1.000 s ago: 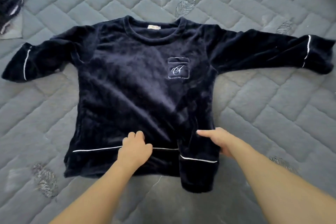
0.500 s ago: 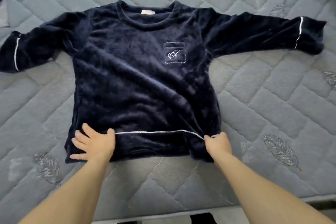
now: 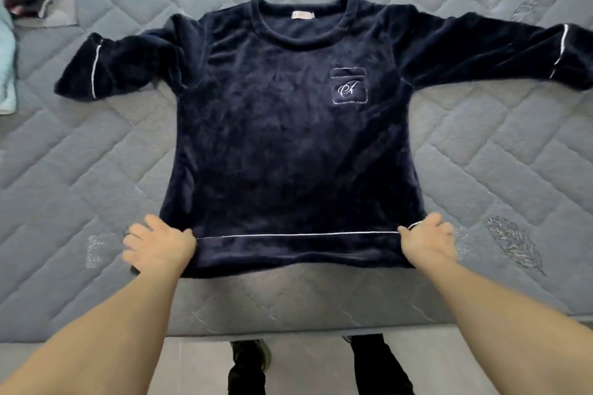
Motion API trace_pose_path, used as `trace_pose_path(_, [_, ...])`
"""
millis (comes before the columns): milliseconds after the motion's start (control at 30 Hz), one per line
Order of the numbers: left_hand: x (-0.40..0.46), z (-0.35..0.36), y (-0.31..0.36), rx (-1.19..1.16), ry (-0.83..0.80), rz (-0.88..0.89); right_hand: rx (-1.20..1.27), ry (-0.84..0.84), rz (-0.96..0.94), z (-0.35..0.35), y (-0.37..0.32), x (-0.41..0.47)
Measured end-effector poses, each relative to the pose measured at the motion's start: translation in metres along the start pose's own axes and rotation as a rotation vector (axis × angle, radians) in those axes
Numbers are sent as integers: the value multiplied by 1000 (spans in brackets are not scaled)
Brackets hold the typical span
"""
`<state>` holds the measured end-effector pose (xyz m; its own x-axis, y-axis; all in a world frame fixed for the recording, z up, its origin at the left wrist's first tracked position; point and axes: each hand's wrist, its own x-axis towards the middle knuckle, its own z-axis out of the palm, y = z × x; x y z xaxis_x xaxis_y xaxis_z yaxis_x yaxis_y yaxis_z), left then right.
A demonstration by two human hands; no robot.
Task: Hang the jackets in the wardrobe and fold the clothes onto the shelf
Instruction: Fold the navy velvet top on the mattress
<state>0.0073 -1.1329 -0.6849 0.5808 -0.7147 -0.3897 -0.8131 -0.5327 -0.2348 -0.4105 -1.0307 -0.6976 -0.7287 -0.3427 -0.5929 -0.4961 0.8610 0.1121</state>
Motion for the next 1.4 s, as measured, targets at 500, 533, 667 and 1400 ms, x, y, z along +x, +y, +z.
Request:
trace_pose_path(500, [-43,48,48,395,-535,379,-717,-146,-438,28,-77,-16])
trace_pose_path(533, [-41,35,64,433,-566,353,-690,-154,-429,19,-96,-17])
trace_pose_path(667, [-18,-24,140,242,-552,429,-436,-19,-674,-22,-190,-14])
trace_pose_path(1400, [284,-82,82,-1651,-141,-47,-283,206,-990,49,-499,-18])
